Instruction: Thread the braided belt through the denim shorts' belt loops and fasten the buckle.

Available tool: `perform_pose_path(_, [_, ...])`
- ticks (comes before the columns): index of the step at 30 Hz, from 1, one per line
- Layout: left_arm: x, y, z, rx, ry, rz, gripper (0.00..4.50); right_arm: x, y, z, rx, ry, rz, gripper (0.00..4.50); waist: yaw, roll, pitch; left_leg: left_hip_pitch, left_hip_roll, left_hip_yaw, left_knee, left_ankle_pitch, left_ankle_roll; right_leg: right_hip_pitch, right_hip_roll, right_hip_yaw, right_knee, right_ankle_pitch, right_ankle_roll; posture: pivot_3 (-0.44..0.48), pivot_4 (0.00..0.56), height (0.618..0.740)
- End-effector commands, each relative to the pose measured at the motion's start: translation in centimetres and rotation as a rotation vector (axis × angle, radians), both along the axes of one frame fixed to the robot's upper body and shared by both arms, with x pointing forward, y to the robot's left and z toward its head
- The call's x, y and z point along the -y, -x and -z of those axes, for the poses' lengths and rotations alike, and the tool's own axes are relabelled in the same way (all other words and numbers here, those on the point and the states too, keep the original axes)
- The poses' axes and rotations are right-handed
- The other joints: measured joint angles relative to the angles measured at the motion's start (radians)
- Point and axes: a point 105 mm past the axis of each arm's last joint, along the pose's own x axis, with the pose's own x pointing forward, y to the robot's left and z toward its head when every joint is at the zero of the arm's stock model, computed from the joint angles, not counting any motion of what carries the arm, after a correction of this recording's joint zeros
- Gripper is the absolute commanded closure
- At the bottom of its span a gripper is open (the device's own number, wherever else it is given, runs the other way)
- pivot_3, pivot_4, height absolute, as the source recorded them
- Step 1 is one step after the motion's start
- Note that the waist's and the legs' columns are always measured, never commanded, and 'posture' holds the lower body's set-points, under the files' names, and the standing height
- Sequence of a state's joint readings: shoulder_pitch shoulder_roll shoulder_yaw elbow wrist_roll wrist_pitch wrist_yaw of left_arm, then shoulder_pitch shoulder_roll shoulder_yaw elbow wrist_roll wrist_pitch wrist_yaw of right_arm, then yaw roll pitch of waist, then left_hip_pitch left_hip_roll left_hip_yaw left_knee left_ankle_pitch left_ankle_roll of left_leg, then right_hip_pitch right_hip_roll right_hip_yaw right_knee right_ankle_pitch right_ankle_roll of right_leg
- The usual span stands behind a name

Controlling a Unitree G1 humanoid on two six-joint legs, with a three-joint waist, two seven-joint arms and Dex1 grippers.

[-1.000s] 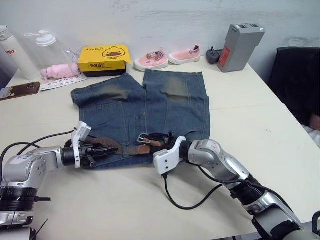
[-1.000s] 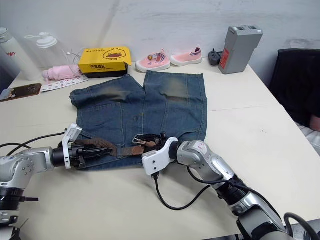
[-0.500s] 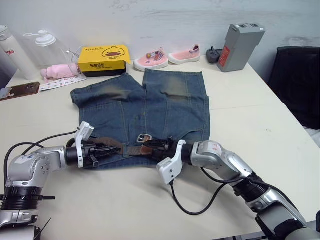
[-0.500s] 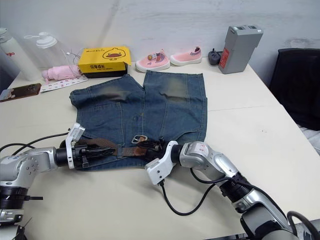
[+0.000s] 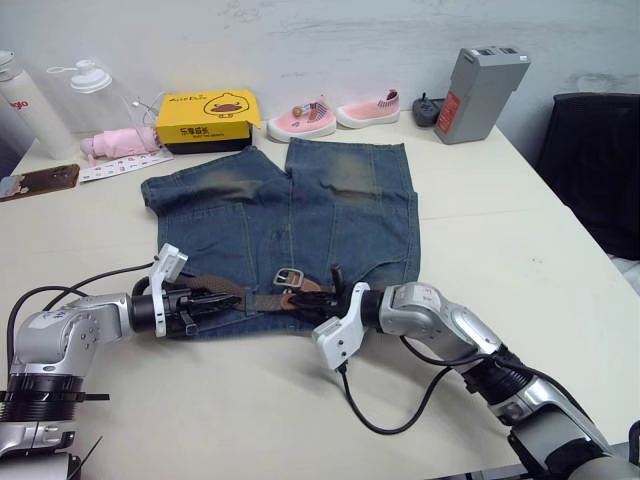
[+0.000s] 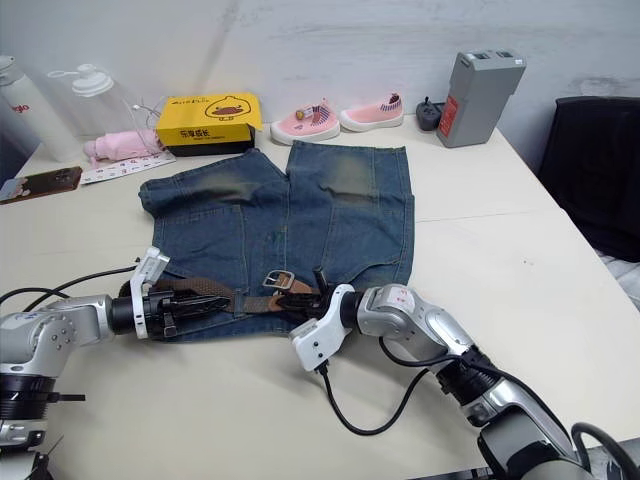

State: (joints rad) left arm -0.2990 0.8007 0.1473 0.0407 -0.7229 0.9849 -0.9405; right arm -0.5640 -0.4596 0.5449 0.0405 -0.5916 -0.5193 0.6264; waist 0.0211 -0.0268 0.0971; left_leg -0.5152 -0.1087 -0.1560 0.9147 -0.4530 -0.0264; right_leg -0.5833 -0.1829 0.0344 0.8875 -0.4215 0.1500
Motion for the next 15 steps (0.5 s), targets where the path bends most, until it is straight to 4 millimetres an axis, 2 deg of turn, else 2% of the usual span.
perform_pose_path(1, [0.1,0.4,-2.2,0.065,0.070,0.009,3.36,0.0,0.5,-0.4,-0.013,-0.028,-0.008,4.50,0.000,0.000,0.000,0.000,0.000,0.000,0.000,0.000,0.000,0.000,0.000,0.000,0.000,0.000,0.000,0.000,0.150,0.636])
perform_pose_path(7, [0.2,3.0,-2.6,0.093,0.044,0.015,0.94,0.6,0.4,-0.5,-0.018,-0.035,0.022,4.50,-0.003,0.000,0.000,0.000,0.000,0.000,0.000,0.000,0.000,0.000,-0.001,0.001,0.000,0.000,0.000,0.000,0.150,0.636])
perform_pose_path(10, [0.1,4.0,-2.5,0.117,0.034,-0.040,0.94,0.9,0.2,-0.6,-0.017,-0.041,0.038,4.50,0.000,0.000,0.000,0.000,0.001,0.000,0.001,0.000,0.000,0.000,-0.001,0.001,0.000,0.000,0.000,0.000,0.150,0.636])
perform_pose_path(15, [-0.4,3.7,-1.3,0.170,-0.043,-0.209,0.94,1.3,0.1,-0.9,-0.013,-0.054,0.054,4.50,0.007,0.001,0.001,-0.001,0.000,0.000,0.003,0.000,0.001,0.001,-0.001,0.001,0.000,0.000,0.000,0.000,0.150,0.636])
